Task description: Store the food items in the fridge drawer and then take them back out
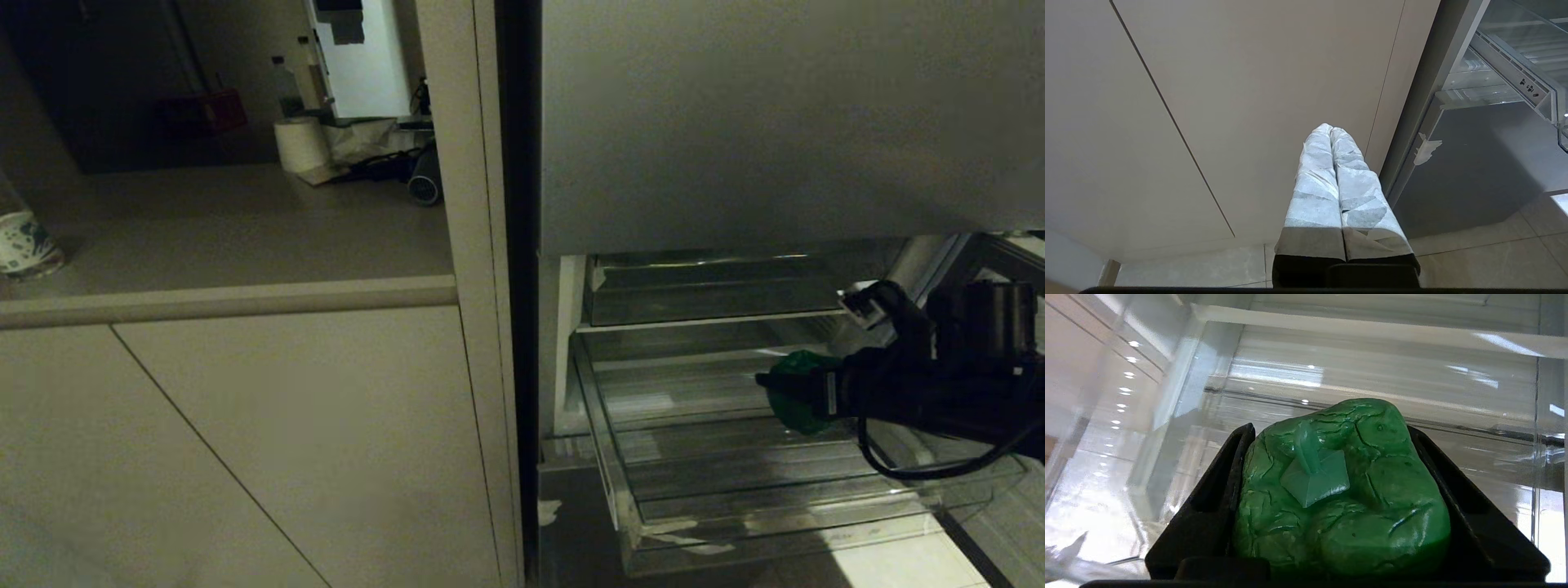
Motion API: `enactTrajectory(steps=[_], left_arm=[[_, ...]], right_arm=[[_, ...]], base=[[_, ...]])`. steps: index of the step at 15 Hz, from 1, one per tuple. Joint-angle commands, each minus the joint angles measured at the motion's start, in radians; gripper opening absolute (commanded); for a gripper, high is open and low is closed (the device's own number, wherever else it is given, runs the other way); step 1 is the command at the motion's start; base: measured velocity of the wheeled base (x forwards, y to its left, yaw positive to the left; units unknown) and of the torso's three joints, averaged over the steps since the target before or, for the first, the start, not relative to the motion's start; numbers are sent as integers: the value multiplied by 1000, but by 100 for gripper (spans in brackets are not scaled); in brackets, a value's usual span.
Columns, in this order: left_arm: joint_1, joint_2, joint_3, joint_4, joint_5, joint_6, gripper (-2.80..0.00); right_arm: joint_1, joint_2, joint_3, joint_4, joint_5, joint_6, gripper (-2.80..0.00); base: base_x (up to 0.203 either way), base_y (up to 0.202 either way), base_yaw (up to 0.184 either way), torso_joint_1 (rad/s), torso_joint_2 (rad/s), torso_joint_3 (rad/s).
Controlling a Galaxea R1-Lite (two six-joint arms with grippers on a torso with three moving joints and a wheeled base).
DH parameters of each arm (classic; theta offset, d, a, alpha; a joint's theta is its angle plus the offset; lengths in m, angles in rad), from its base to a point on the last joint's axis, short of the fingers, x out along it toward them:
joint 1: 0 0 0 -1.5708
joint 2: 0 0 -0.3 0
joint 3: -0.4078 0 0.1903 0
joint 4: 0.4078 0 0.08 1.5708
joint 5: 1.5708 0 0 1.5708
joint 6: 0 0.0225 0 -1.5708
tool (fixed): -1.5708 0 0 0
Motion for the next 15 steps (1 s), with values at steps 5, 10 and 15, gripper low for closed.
enactTrajectory(steps=[5, 10, 15], left_arm=[[0, 2, 0, 0, 0, 0, -280], [0, 2, 0, 0, 0, 0, -280], [0, 2, 0, 0, 0, 0, -280]], right_arm=[[2, 83, -54, -4, -21, -6, -280], [2, 173, -92, -5, -33, -4, -280], [2, 201, -114, -5, -48, -2, 0]], base=[[0, 0, 0, 0, 0, 0], [0, 0, 0, 0, 0, 0], [0, 0, 0, 0, 0, 0]])
